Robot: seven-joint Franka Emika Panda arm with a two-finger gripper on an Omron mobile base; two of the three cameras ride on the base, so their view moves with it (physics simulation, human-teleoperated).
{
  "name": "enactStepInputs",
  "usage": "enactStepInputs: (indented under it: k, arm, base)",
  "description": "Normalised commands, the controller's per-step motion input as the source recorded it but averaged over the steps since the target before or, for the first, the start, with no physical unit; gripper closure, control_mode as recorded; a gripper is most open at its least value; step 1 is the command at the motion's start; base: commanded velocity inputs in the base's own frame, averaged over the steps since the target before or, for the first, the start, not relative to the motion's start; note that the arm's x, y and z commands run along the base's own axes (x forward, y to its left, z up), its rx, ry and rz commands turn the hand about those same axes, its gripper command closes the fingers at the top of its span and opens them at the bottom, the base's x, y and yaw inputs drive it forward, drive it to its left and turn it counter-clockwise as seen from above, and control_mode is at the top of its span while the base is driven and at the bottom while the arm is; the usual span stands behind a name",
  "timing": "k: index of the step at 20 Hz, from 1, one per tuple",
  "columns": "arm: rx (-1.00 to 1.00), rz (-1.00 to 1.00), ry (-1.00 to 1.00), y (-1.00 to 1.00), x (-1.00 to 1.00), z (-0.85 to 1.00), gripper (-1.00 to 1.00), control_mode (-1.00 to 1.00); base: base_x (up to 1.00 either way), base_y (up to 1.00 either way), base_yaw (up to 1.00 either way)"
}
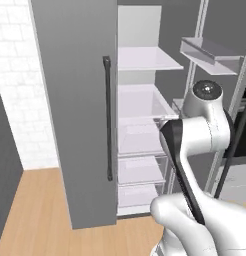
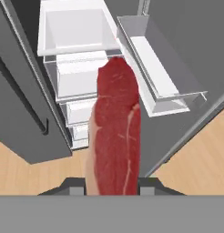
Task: Place one lime and one steak in each tupperware on the nearby counter, to pack two identical lunches.
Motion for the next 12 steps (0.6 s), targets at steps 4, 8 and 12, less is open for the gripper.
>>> enactStepInputs:
  k: [4, 8, 12]
  arm:
    - [0.0, 0.0, 0.0, 0.0, 0.0, 0.0, 1.0, 1.0]
    - [0.0, 0.0, 0.0, 0.0, 0.0, 0.0, 1.0, 1.0]
    - [0.0, 0.0, 0.0, 0.0, 0.0, 0.0, 1.0, 1.0]
  base:
    - [-1.0, 0.03, 0.0]
    - [-1.0, -0.38, -0.05]
    - [-0.75, -0.96, -0.22]
